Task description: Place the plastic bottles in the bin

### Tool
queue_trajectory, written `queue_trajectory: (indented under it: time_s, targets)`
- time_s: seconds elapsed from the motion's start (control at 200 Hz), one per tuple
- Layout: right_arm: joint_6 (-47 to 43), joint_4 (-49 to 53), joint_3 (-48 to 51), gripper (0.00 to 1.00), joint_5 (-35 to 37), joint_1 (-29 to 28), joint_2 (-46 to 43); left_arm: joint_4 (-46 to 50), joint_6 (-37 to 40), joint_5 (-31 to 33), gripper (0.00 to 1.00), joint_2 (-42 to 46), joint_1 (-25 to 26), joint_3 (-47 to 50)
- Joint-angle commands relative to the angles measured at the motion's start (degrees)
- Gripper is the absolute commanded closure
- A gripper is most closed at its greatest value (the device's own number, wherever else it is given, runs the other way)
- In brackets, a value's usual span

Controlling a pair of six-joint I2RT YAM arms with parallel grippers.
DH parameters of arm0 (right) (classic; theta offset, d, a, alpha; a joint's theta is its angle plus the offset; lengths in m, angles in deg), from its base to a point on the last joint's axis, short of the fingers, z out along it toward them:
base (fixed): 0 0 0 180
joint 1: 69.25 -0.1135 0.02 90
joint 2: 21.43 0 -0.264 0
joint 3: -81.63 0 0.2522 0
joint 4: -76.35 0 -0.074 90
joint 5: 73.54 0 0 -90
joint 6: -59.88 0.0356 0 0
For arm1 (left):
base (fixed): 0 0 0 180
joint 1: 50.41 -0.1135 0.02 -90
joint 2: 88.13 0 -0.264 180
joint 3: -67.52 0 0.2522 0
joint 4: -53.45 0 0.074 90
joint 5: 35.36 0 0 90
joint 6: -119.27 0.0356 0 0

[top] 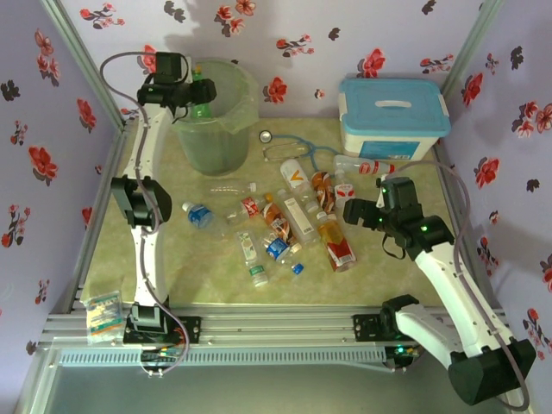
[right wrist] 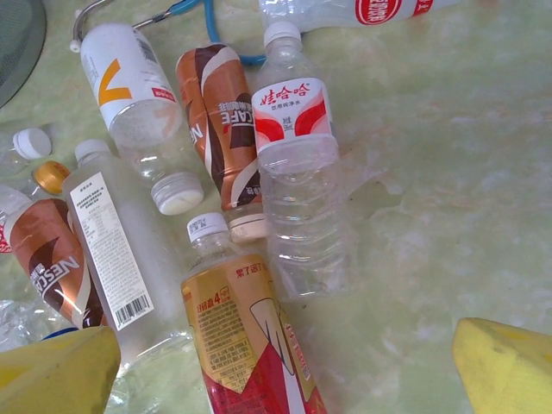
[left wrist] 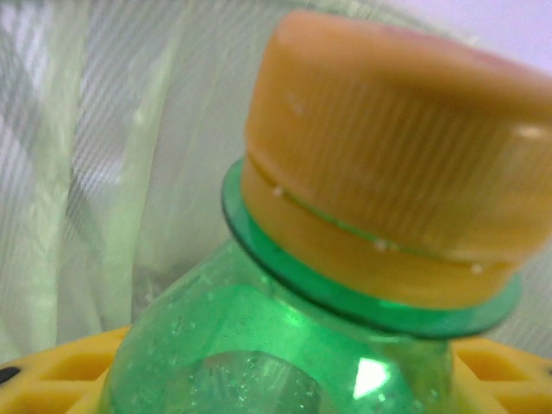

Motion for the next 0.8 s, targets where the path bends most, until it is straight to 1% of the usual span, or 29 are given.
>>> queue_trajectory:
  time_s: [0.0, 0.05, 0.13, 0.17, 0.205, 0.235, 0.345, 0.43, 0.535, 0.59, 0.69, 0.79]
  targets:
    - [0.8, 0.9, 0.7, 0.01, 1.0, 0.7, -0.2, 2.4, 4.1, 1.6, 1.00, 0.0, 0.6, 2.5]
    - [1.0, 0.8, 0.9, 0.01, 0.8, 0.8, 0.0, 2.7, 4.7, 1.7, 0.99, -0.2, 0.8, 3.2]
    - [1.2, 0.7, 0.9, 0.01, 0.4, 1.0, 0.6, 3.2, 5.0, 1.8, 0.92, -0.7, 1.1, 3.6]
    - [1.3, 0.7, 0.8, 0.01, 0.5, 1.2, 0.9, 3.3, 5.1, 1.8, 0.83, -0.9, 1.0, 3.7]
    - [1.3, 0.8, 0.6, 0.01, 0.5, 1.3, 1.3, 3.3, 5.3, 1.8, 0.70, -1.0, 1.1, 3.9]
    - [1.4, 0.8, 0.5, 0.01, 0.6, 1.5, 1.5, 3.3, 5.3, 1.8, 0.62, -1.2, 1.2, 3.9]
    - [1.5, 1.2, 0.3, 0.01, 0.8, 2.3, 1.9, 3.2, 5.4, 1.8, 0.46, -1.6, 1.2, 3.9]
    - [1.9, 0.8, 0.7, 0.01, 0.6, 3.1, 2.0, 3.2, 5.4, 1.7, 0.40, -1.7, 1.3, 4.2]
    - [3.1, -0.6, 2.0, 0.01, -1.3, 4.3, 1.8, 3.2, 5.5, 1.7, 0.31, -1.6, 1.5, 4.4]
    - [3.6, -1.1, 2.7, 0.01, -2.0, 4.7, 1.4, 3.2, 5.4, 1.7, 0.28, -1.5, 1.5, 4.3]
    - [3.0, -0.7, 3.0, 0.01, -2.2, 5.1, 1.4, 3.2, 5.4, 1.7, 0.20, -1.5, 1.5, 3.9]
    - [1.5, 0.5, 2.5, 0.01, -1.7, 5.4, 1.4, 3.5, 5.5, 1.8, 0.15, -1.3, 1.5, 3.4]
